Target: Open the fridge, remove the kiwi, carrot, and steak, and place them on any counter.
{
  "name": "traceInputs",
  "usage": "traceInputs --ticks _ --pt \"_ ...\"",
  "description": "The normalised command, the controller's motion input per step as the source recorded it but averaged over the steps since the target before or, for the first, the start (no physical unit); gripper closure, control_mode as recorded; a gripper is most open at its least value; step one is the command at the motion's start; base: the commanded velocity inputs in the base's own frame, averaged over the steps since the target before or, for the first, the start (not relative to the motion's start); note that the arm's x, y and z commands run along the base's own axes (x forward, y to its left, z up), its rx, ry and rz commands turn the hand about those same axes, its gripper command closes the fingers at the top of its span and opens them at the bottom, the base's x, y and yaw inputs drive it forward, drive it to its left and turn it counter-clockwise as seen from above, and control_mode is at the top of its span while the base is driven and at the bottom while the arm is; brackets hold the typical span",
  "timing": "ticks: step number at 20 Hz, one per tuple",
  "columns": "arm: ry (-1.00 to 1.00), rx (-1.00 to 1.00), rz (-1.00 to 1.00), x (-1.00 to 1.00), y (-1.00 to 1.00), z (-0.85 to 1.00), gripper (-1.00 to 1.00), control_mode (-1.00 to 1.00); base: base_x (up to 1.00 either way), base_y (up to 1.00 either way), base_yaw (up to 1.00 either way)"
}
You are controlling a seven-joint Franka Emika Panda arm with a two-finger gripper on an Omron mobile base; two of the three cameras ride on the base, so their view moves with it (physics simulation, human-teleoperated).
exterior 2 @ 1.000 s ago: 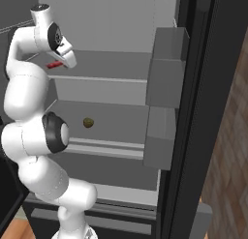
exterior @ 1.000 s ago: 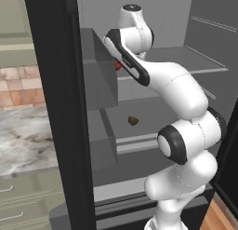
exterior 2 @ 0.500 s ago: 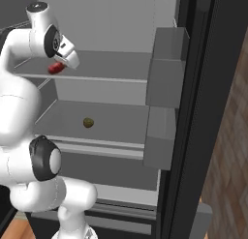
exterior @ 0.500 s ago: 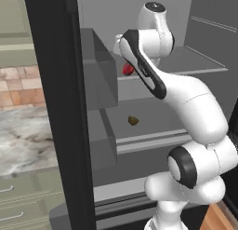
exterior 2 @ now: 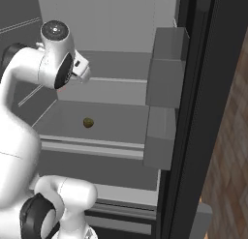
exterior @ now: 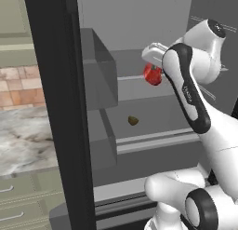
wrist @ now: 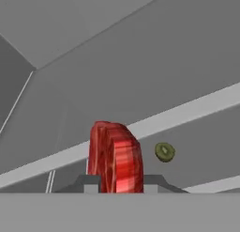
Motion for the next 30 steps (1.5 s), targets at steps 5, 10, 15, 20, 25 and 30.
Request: traceInputs --ticks 5,10,15,20,25,30 --pt "0.0 0.0 0.13 -1.0 -0.01 0.36 1.0 -1.0 0.0 0.0 0.0" --pt "0.0 0.0 0.08 -0.95 0.0 0.46 1.0 -1.0 0.0 0.0 0.0" --pt "-0.02 0.0 0.0 -0.49 -0.04 0.07 1.0 -1.0 0.0 0.0 0.0" --pt "-0.04 0.0 0.0 -0.08 -0.11 -0.02 1.0 -1.0 0.0 0.0 0.0" --pt "0.0 0.0 0.0 -0.04 -0.08 -0.06 1.0 -1.0 0.0 0.0 0.0" --pt "0.0 0.0 0.0 -0.09 -0.01 0.0 1.0 1.0 -0.55 -0.08 0.0"
